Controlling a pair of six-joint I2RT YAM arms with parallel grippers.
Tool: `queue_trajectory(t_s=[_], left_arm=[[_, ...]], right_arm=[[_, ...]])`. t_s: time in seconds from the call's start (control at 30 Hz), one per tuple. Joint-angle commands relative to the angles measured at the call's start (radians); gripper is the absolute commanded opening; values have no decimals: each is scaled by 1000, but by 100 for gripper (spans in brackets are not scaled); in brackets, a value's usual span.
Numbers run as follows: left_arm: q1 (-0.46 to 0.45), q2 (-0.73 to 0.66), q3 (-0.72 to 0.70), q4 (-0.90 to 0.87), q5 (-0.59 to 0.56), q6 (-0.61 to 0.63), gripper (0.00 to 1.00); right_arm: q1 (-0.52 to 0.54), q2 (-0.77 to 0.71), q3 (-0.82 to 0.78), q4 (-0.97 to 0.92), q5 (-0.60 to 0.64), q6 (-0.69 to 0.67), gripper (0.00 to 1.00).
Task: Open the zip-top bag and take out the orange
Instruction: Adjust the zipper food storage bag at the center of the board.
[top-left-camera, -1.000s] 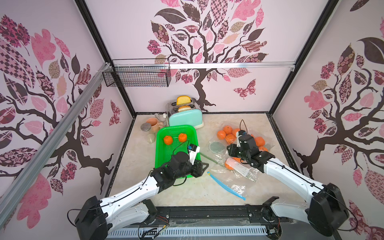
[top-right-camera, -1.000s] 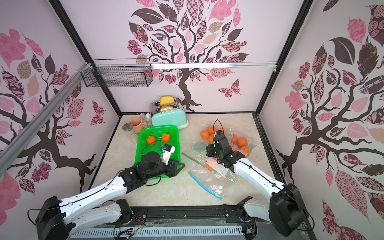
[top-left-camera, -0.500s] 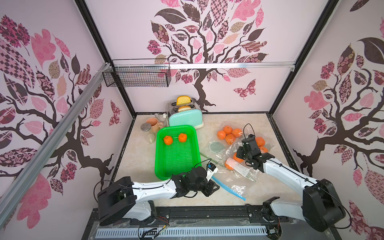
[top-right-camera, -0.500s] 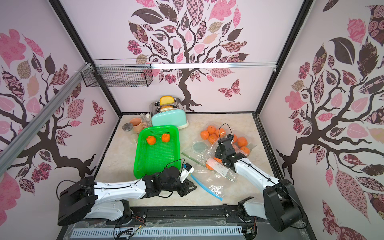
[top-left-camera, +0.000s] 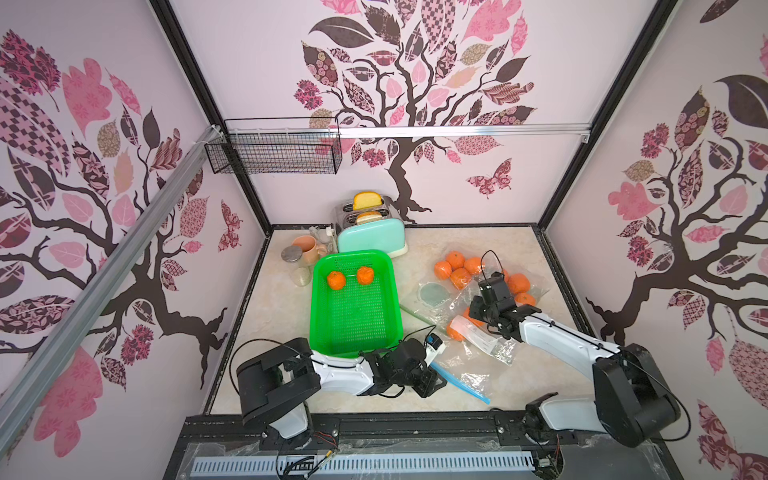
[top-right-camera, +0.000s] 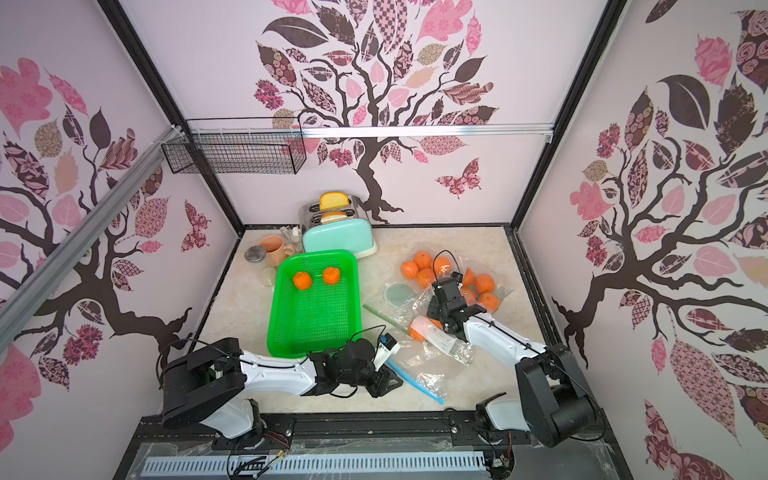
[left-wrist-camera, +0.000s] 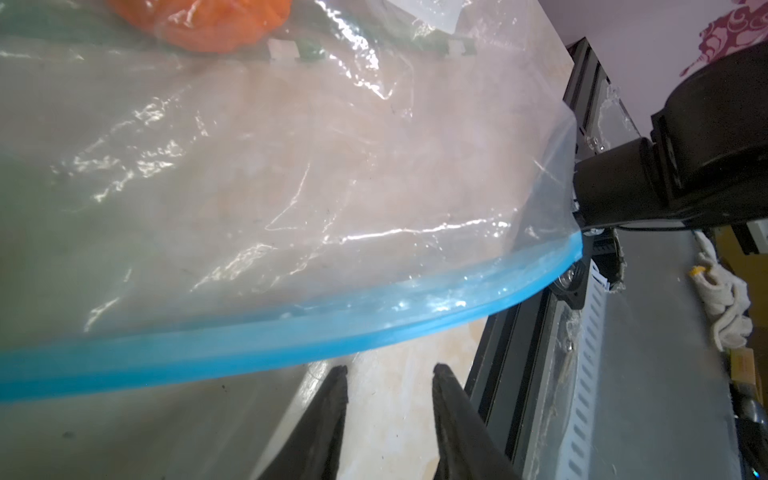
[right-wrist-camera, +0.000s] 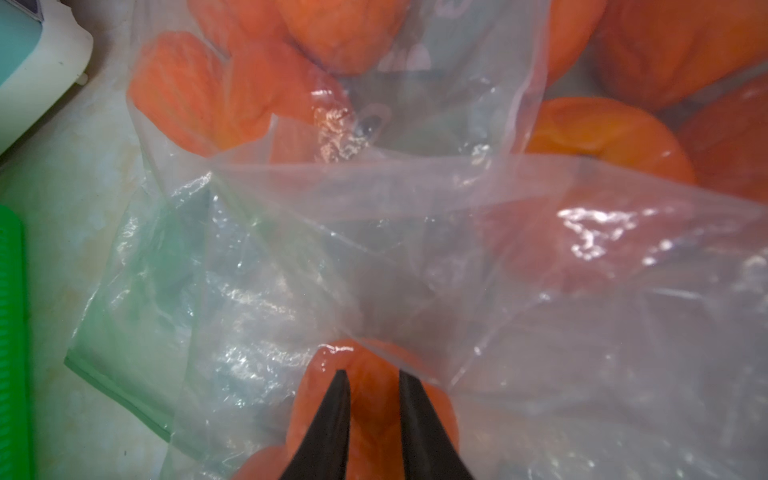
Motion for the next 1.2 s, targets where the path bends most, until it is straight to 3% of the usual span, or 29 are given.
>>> queue_trajectory(t_s=[0.0, 0.3, 0.67, 0.83, 1.17], left_arm=[[-2, 20, 1, 58, -48, -10, 43], [-2, 42, -22, 95, -137, 4, 60], [-3, 80, -27, 195, -207, 29, 63], [-2, 77, -61, 240, -206, 62, 78], [-3, 46, -52, 263, -283, 140, 82]], right_arm=[[-5, 33, -31, -28, -47, 16, 25], [-4, 80, -46, -6, -109, 22, 24], [-4, 83, -53, -33, -164, 10, 20], [-5, 85, -63, -27, -280, -25, 15], [-4, 127, -69, -36, -411, -70, 13]])
